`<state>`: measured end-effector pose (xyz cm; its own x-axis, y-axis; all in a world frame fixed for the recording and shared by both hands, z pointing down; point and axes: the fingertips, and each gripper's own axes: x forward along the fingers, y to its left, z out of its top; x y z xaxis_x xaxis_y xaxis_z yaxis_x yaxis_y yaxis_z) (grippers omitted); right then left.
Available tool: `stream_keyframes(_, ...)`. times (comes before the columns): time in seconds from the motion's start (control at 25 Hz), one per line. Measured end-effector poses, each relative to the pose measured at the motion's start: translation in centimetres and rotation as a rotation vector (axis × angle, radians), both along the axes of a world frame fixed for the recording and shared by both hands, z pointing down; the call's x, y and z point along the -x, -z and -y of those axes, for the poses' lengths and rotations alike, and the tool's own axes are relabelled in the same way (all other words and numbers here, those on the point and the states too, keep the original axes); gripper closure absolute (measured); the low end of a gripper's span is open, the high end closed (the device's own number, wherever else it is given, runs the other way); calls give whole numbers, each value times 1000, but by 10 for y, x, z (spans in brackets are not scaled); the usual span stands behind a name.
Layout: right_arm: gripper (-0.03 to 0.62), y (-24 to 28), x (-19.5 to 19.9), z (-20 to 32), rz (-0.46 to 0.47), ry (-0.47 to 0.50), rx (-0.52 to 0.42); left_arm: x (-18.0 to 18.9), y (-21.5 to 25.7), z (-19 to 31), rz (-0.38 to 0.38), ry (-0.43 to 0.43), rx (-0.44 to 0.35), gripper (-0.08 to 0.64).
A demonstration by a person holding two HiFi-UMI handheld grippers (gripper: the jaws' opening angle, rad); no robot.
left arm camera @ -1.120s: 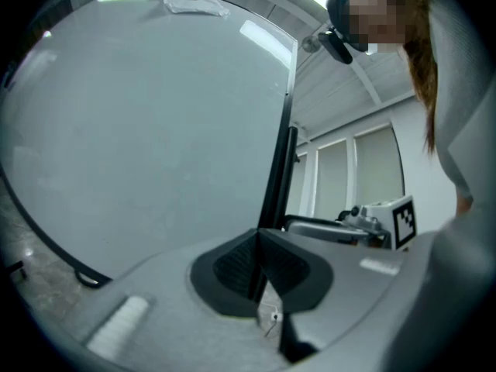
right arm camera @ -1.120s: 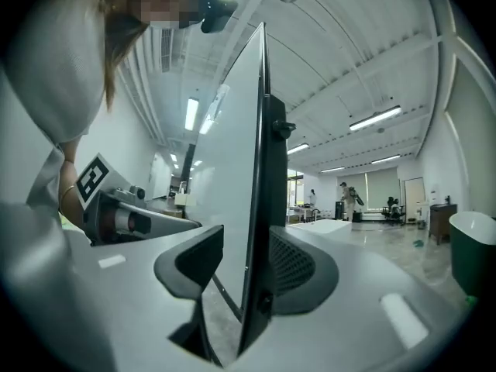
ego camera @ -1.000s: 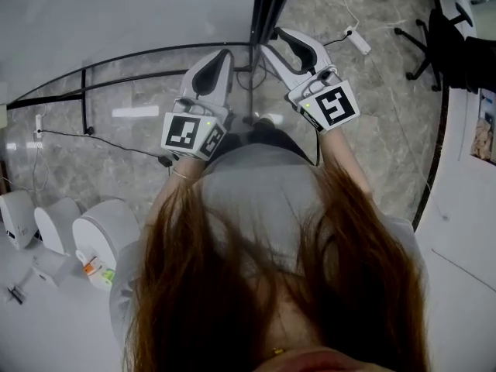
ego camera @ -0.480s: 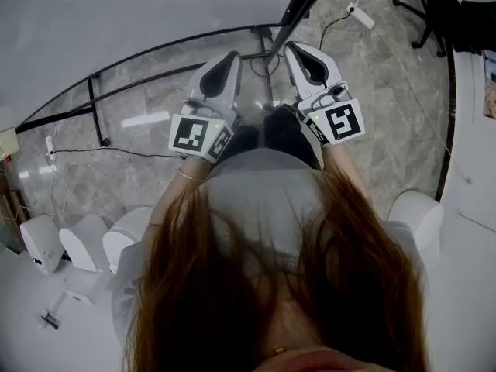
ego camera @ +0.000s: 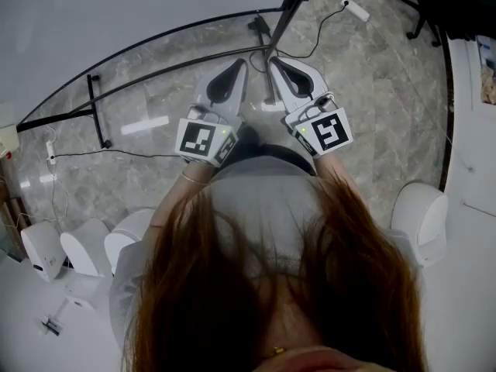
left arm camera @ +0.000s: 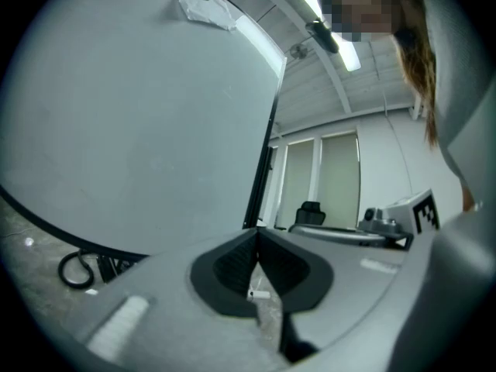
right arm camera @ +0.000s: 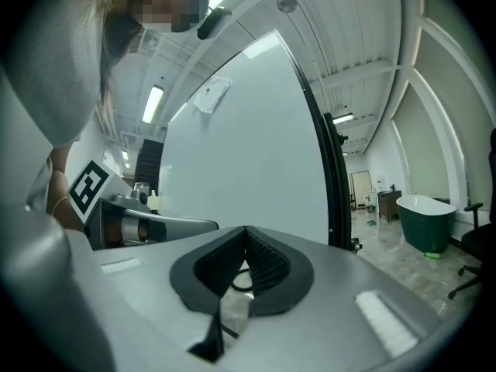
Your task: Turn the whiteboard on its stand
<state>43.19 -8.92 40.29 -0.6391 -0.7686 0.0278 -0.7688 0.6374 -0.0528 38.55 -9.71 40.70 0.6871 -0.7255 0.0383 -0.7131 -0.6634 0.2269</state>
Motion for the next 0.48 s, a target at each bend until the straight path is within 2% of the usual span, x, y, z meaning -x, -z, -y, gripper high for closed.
stream_keyframes(0.2, 598, 4, -5, -45, -29, 53, -31, -9, 15, -42, -7, 36, -43, 558)
stream_keyframes(0.48, 598, 0, -6, -131, -2, 124, -20, -42, 2, -134, 21, 31, -31, 558)
